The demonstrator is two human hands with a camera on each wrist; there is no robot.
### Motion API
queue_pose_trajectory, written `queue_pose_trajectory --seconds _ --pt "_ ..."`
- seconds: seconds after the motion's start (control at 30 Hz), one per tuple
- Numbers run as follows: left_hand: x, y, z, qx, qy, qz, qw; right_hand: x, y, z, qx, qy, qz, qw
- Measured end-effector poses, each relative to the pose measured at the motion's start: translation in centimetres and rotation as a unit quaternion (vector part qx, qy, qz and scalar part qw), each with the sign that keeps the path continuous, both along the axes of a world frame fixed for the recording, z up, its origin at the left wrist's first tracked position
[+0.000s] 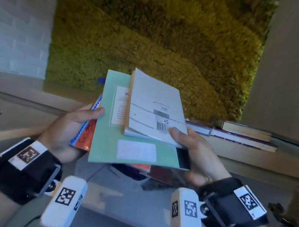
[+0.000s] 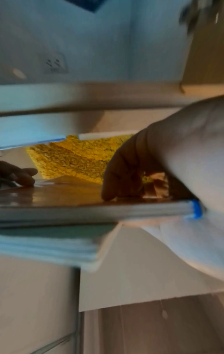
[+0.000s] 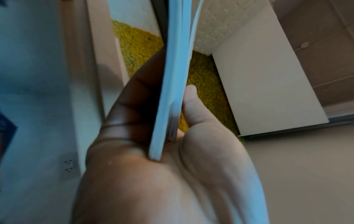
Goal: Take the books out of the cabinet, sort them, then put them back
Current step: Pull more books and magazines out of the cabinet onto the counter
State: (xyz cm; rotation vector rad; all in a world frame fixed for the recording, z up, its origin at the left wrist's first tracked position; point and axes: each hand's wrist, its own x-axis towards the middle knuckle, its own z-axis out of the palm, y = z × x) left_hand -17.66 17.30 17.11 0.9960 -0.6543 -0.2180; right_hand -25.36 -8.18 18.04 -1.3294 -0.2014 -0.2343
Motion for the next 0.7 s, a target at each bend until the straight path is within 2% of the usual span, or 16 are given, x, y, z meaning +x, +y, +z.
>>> queue_pose_trajectory --seconds 0.17,0.3,0.4,0.47,0.5,0.53,0.57,0.6,0.63,0.67,0.7 --pt "6.9 -0.9 6.8 0.042 -0.022 0.082 0.995 6.5 -0.1 6.5 -0.001 0.008 -0.051 0.999" --pt "12.9 -2.7 9.2 0.015 -0.003 0.18 0.984 11.8 -1.3 9.5 -0.001 0.035 -0.113 0.993" --pt "16.2 -4.5 10.1 0.011 0.016 0.2 0.98 15.0 -2.3 10.8 0.0 0.046 -0.146 0.988" --pt "18.1 -5.5 10.5 0.061 -0.004 0.215 0.975 17.1 -3.1 11.2 -0.025 0.055 -0.16 0.985" --pt "19.1 -5.8 10.5 0.118 -0.032 0.234 0.965 18.0 -3.5 11.4 -0.057 0.066 -0.169 0.982" --pt "20.1 -6.0 10.5 0.197 -0.071 0.256 0.944 19.0 -4.0 11.5 -0.116 0.076 -0.191 0.972" --pt "21.1 -6.1 10.2 0.279 -0.112 0.272 0.914 19.6 -4.5 11.7 -0.207 0.083 -0.22 0.95" --pt "21.9 -6.1 9.7 0.349 -0.145 0.279 0.883 20.3 -5.2 11.7 -0.313 0.088 -0.249 0.912" --pt "22.7 -6.1 9.1 0.404 -0.169 0.274 0.856 20.6 -5.7 11.7 -0.405 0.087 -0.273 0.868" --pt "23.3 -6.1 8.4 0.439 -0.186 0.266 0.837 20.7 -6.1 11.7 -0.457 0.082 -0.274 0.842" --pt "23.6 -6.1 7.9 0.458 -0.199 0.261 0.826 20.8 -6.3 11.7 -0.485 0.077 -0.253 0.834"
